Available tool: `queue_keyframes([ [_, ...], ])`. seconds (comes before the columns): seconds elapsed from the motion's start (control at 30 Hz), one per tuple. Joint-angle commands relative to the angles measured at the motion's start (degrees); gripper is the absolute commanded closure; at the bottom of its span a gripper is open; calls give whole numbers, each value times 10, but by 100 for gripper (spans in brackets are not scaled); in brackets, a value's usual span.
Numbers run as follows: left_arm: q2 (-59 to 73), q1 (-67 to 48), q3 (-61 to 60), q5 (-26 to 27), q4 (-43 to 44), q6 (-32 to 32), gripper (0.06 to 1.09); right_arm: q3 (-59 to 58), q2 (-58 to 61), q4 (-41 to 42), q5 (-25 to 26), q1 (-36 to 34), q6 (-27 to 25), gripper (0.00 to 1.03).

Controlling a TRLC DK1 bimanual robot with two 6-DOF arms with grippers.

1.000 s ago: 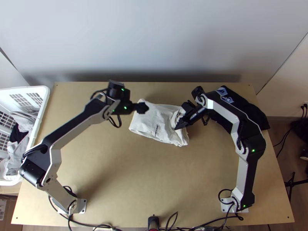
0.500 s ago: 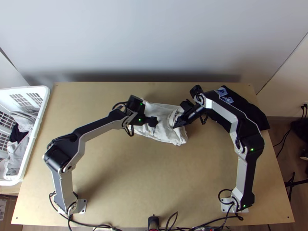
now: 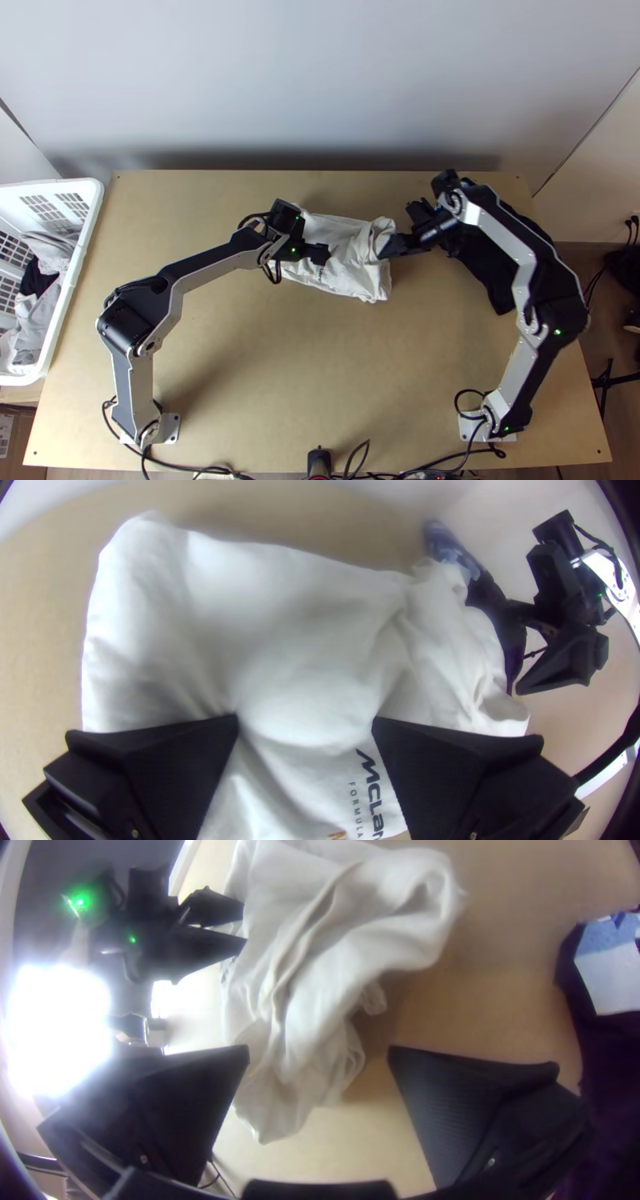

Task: Fold the t-shirt

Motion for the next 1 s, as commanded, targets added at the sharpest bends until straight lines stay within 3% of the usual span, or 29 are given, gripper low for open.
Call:
queue_keyframes([
  [0.0, -8, 1, 1, -1, 1, 0, 10, -82, -40, -9, -5, -30, -23, 5],
  [0.2, -12, -1, 6, -1, 0, -2, 10, -74, 12, 23, -14, -15, -24, 5],
  [0.6, -27, 6, 3, -1, -13, -1, 10, 64, 134, 24, -50, 3, 0, 5],
  [0.97, -27, 6, 4, 0, -12, -10, 10, 140, 177, 23, -60, 84, 36, 5],
])
